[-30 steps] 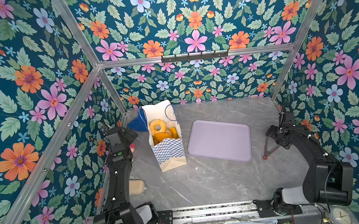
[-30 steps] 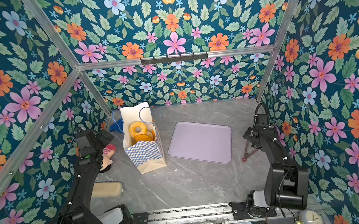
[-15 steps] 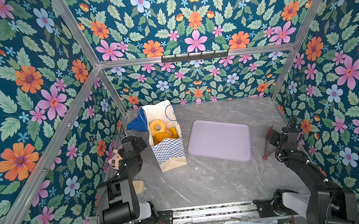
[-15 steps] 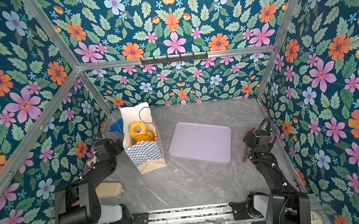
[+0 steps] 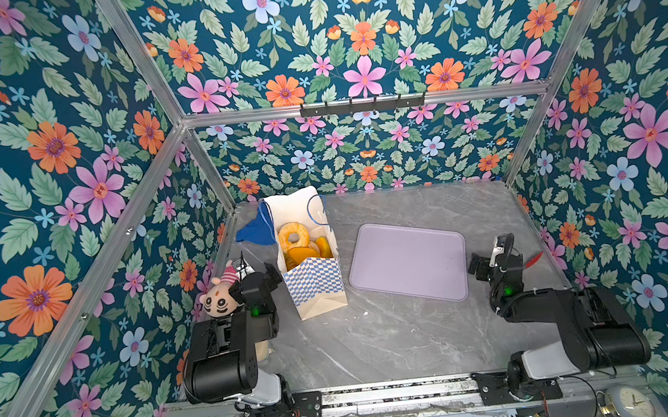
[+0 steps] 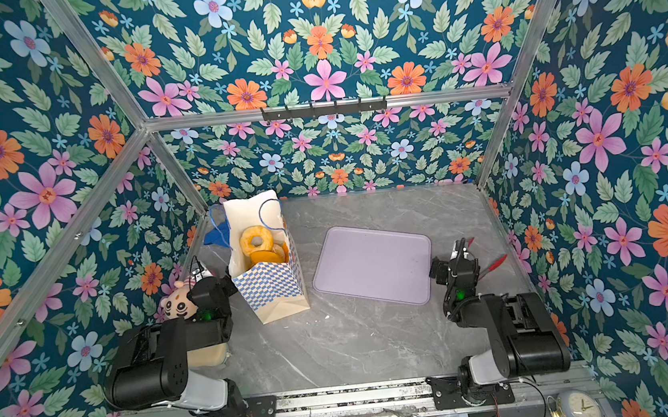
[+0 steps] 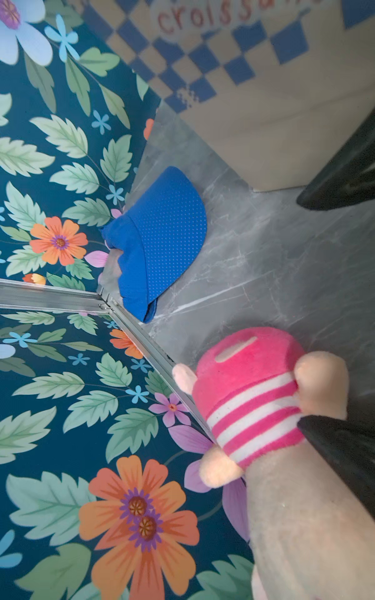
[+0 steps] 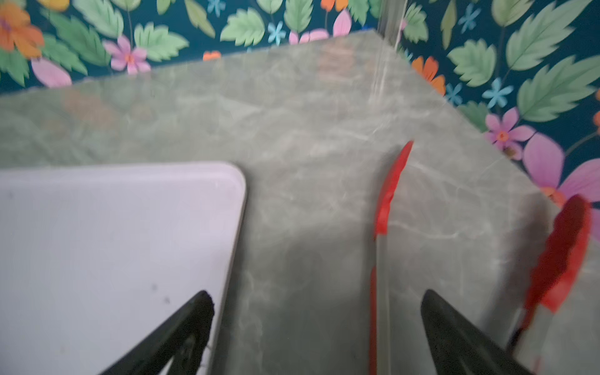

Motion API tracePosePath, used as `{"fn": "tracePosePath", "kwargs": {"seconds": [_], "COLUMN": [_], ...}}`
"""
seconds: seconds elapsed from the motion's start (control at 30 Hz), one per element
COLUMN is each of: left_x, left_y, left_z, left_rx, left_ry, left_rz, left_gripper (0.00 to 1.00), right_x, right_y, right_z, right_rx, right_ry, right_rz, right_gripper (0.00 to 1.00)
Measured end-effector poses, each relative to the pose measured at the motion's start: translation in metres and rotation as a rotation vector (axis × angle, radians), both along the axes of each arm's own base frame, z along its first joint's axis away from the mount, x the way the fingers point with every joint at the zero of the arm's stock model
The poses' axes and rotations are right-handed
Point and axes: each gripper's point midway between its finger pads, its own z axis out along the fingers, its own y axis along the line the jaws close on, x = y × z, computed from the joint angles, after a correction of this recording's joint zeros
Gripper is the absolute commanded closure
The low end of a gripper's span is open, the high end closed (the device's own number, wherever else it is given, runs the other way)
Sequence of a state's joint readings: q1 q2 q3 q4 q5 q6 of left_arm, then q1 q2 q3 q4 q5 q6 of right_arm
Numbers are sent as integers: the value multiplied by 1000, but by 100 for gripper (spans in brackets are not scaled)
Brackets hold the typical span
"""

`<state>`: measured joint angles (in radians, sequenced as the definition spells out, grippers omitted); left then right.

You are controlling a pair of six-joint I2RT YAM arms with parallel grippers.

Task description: Place the fake bread into the paper bag

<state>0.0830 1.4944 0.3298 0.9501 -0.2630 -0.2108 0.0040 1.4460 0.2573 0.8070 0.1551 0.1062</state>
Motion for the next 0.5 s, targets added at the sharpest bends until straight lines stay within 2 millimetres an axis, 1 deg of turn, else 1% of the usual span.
{"fn": "tracePosePath", "kwargs": {"seconds": [0.03,0.1,0.13,0.17,0.23,0.27,0.4,0.43,0.5], "left_x": [-1,-7,-10,-13,-15,-15,-6,-3,0], "left_y": [-1,-4,-7,-15,-34,-40,-42,-43,-44], "left_z": [1,2,2,2,-2,-4,13,14,12], "left_rx": [2,13,25,45,84,104,139,140,155], "left_ry": [-9,-26,-32,-43,-48,-41,-94,-99,-102], "left_rz": [-2,-4,-4,-24,-86,-111,-118,-119,-128], "left_gripper": [0,0,0,0,0,0,0,0,0], "right_x": [3,17,18,19,20,19,21,22,23], "right_y": [4,6,6,5,7,9,7,6,6], "right_z": [4,23,26,29,29,29,32,33,34], "right_rx": [0,-6,-9,-14,-15,-13,-13,-12,-10], "right_ry": [-9,-80,-89,-102,-103,-100,-109,-112,-114], "right_rz": [23,39,39,40,51,61,57,55,57], "right_gripper": [1,1,1,1,1,1,1,1,1]}}
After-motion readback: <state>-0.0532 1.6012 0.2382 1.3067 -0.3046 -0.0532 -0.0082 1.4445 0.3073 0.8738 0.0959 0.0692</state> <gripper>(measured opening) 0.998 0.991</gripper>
